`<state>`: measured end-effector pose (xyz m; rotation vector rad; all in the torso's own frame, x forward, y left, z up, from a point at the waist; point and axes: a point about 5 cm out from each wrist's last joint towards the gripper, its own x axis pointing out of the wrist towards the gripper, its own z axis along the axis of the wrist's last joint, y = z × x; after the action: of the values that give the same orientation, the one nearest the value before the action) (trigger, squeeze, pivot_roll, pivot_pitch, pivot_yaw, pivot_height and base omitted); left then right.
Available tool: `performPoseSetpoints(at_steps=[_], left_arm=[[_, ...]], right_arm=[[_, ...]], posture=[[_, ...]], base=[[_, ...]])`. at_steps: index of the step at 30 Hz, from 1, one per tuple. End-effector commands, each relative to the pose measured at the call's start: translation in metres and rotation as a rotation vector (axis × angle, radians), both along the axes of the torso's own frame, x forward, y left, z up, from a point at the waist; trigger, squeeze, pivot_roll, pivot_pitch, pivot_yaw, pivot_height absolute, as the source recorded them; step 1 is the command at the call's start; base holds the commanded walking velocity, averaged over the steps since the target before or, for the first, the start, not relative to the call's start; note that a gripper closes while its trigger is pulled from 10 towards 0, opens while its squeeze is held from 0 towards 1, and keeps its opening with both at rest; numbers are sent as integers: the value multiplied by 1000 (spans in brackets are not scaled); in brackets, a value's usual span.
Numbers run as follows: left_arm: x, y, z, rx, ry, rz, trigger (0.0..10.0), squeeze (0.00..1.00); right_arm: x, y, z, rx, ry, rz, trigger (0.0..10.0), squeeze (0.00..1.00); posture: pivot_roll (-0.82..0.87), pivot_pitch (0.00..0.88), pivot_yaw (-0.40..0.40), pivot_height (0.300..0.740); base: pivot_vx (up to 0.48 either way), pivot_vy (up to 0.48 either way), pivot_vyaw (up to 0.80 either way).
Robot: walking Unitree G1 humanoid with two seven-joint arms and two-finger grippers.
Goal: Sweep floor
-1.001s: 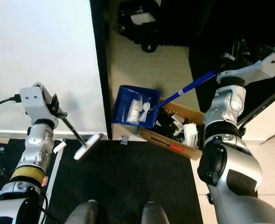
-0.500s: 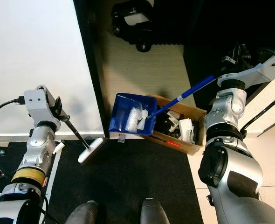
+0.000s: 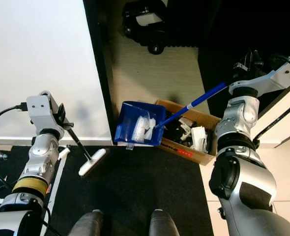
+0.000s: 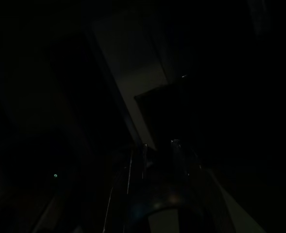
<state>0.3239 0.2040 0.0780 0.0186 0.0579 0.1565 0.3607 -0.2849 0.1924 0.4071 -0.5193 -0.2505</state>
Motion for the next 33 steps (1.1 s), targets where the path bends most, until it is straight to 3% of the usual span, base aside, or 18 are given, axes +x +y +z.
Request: performPoseSetpoints(at_steps=[1, 22, 33], left_arm=[[2, -2, 4, 4, -22, -2, 10000, 0], [1, -2, 1, -11, -10, 15, 10000, 0], [1, -2, 0, -14, -4, 24, 10000, 0]], right_arm=[[-2, -5, 8, 8, -45, -27, 10000, 0], [2, -6, 19, -12, -55, -20, 10000, 0], [2, -8, 22, -23, -55, -32, 10000, 0]], posture=[[0, 33, -14, 740], [-14, 32, -27, 740], [-18, 28, -30, 740]], base=[[0, 0, 0], [0, 0, 0], [0, -480, 0]])
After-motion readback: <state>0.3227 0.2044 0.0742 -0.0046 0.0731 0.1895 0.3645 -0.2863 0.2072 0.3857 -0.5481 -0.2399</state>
